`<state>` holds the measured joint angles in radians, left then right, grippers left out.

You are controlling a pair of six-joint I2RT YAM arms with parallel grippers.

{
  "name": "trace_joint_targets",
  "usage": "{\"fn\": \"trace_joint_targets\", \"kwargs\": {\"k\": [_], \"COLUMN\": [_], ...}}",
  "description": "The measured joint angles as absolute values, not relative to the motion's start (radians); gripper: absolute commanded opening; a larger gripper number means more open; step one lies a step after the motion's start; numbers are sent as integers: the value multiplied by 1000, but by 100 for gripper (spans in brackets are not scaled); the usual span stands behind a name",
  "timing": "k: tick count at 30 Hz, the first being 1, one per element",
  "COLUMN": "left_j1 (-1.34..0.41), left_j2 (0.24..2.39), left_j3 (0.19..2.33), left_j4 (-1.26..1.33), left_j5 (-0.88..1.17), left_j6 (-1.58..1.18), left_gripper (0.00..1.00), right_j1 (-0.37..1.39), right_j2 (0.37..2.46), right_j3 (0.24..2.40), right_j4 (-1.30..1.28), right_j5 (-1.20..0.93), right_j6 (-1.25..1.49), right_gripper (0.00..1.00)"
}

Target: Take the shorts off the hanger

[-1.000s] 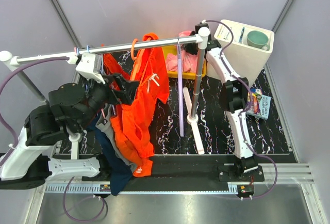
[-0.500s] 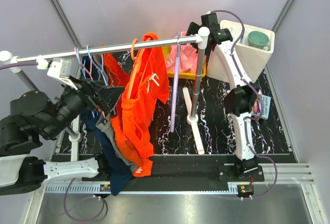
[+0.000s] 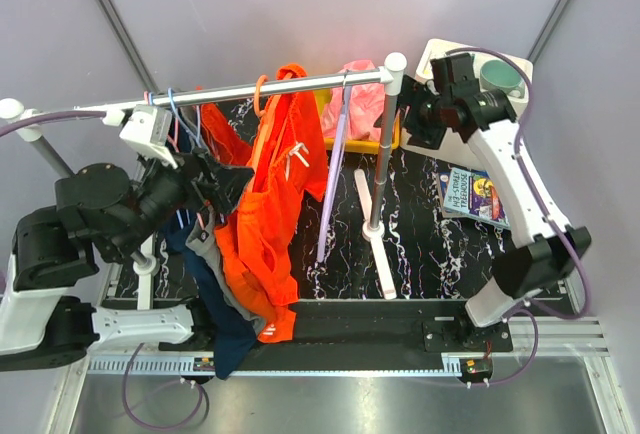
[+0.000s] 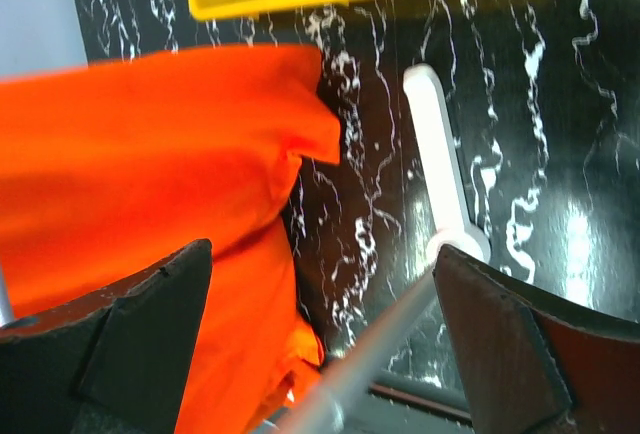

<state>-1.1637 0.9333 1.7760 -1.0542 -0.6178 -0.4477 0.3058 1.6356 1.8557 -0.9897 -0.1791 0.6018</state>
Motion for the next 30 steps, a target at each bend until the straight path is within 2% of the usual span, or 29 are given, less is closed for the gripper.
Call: {"fn": "trace_joint_targets", "kwargs": {"k": [5, 6, 9, 12, 16, 22, 26, 28, 30], "left_j1": [-1164, -1164, -1164, -1164, -1164, -1164, -1164, -1164, -1164], "left_j2": [1040, 1054, 1099, 1135, 1178, 1218, 1242, 1253, 1261], "left_j3": [1875, 1882, 1896, 1910, 1953, 1977, 1977, 1977, 1977], "left_j4": [-1068, -1068, -1080, -1099, -1117, -1125, -1128, -1128, -1128], "left_j5": [-619, -621, -630, -641, -665, -695, -712, -716, -718], "left_j6": [-426, -423, -406, -389, -365, -346, -344, -344, -346], "left_gripper": [79, 72, 64, 63, 53, 45, 34, 25, 21], "right_j1": [307, 307, 307, 307, 307, 307, 307, 307, 307], "right_j2": [1497, 1484, 1453, 1435, 1411, 1400, 1400, 1400, 1400], "right_j3": [1721, 1710, 1676, 1642, 1596, 1579, 1579, 1579, 1579], "right_j4": [-983, -984, -985, -985, -986, -986, -994, -994, -994], "right_j5": [-186, -186, -187, -198, -223, -245, -249, -250, -253], "right_j6": [596, 594, 582, 579, 577, 559, 537, 526, 516], "right_gripper": [100, 100, 100, 100, 100, 100, 100, 100, 100]}}
